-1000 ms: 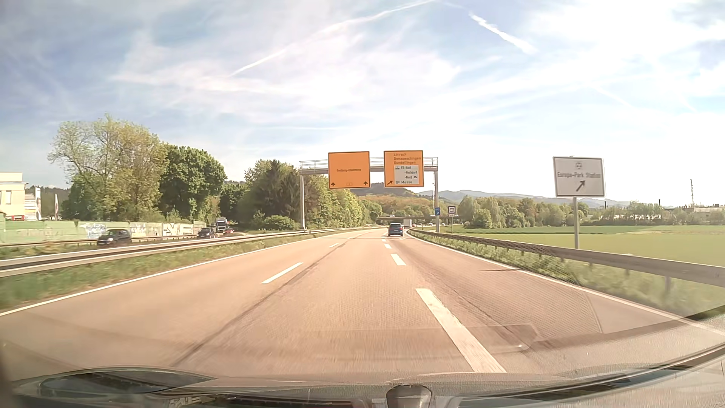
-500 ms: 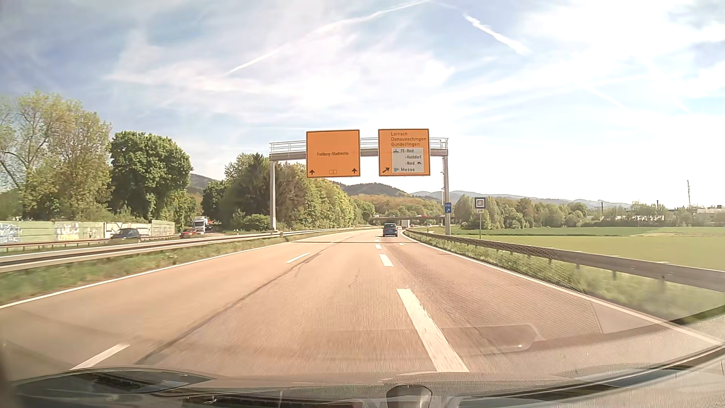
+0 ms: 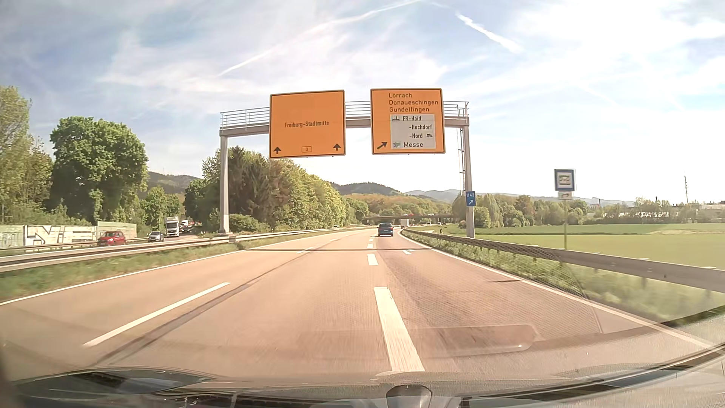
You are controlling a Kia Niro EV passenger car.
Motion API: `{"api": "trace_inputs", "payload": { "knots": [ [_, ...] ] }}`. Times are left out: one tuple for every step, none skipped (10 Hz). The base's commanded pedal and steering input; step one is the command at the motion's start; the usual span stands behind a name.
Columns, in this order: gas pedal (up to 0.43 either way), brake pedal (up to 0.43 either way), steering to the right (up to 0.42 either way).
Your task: Follow the waypoints while adhering to traffic rules and regulations
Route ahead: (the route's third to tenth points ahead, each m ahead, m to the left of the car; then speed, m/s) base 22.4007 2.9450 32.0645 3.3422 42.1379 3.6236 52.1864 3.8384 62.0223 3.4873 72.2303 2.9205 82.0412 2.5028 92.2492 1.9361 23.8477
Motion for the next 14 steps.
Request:
{"api": "trace_inputs", "payload": {
  "knots": [
    [0.079, 0.0, 0.005],
    [0.079, 0.0, 0.005],
    [0.079, 0.0, 0.005],
    [0.079, 0.0, 0.005],
    [0.079, 0.0, 0.004],
    [0.079, 0.0, 0.004],
    [0.079, 0.0, 0.004],
    [0.079, 0.0, 0.004],
    [0.079, 0.0, 0.004],
    [0.079, 0.0, 0.003],
    [0.079, 0.0, 0.003],
    [0.079, 0.0, 0.003],
    [0.079, 0.0, 0.003],
    [0.079, 0.0, 0.003]
  ]
}}
